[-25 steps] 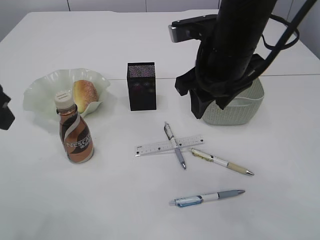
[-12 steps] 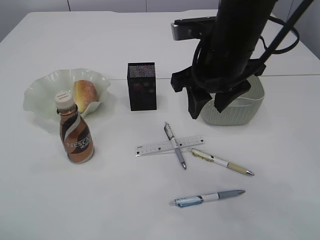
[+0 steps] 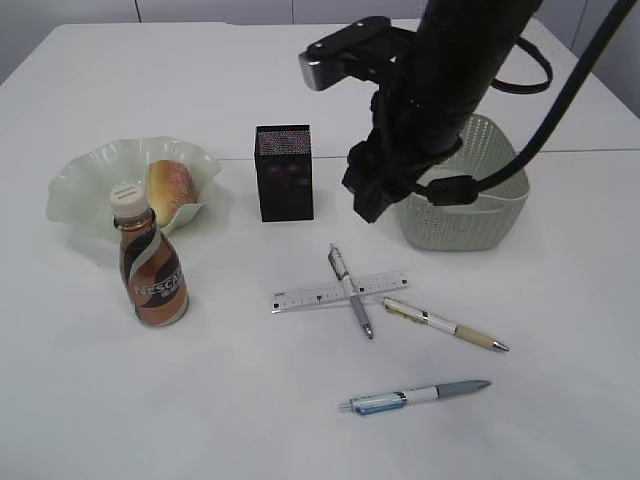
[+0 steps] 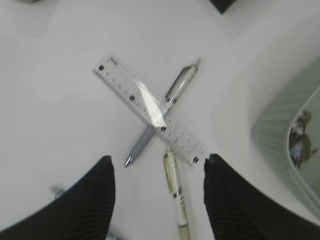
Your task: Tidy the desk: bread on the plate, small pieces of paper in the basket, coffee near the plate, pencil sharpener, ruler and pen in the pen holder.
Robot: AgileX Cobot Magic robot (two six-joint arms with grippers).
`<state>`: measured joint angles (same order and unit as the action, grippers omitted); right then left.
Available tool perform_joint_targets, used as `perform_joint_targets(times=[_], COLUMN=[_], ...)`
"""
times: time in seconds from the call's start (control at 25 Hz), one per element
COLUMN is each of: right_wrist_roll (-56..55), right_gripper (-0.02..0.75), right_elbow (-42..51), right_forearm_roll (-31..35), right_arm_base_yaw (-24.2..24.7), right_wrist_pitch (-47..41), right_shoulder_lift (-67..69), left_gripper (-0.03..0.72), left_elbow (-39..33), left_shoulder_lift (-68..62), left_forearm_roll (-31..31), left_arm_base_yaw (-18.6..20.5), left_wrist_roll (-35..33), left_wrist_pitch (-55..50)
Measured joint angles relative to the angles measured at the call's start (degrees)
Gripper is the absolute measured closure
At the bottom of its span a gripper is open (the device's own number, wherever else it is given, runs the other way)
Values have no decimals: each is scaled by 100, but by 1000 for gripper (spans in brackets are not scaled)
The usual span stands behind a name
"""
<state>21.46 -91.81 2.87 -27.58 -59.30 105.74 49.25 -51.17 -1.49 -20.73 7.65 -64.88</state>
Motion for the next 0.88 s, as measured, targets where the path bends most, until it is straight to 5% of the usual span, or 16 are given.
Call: perform_joint_targets(times=[0.36, 0.88], right_wrist_roll=[509, 3714], right_gripper=[321, 321], right_elbow=[0, -863], right_forearm_roll=[-25, 238], right_arm_base_yaw=[0, 0], right_wrist_pitch=[734, 739], right_shoulder_lift=[899, 1982], left_gripper=[318, 340], left_elbow=[-666, -704], left_shoulder_lift=[0, 13], left_forearm_roll=[149, 263], left_arm_base_yaw=[0, 0], left_wrist_roll=[0, -47], left_wrist_pitch=[422, 1113])
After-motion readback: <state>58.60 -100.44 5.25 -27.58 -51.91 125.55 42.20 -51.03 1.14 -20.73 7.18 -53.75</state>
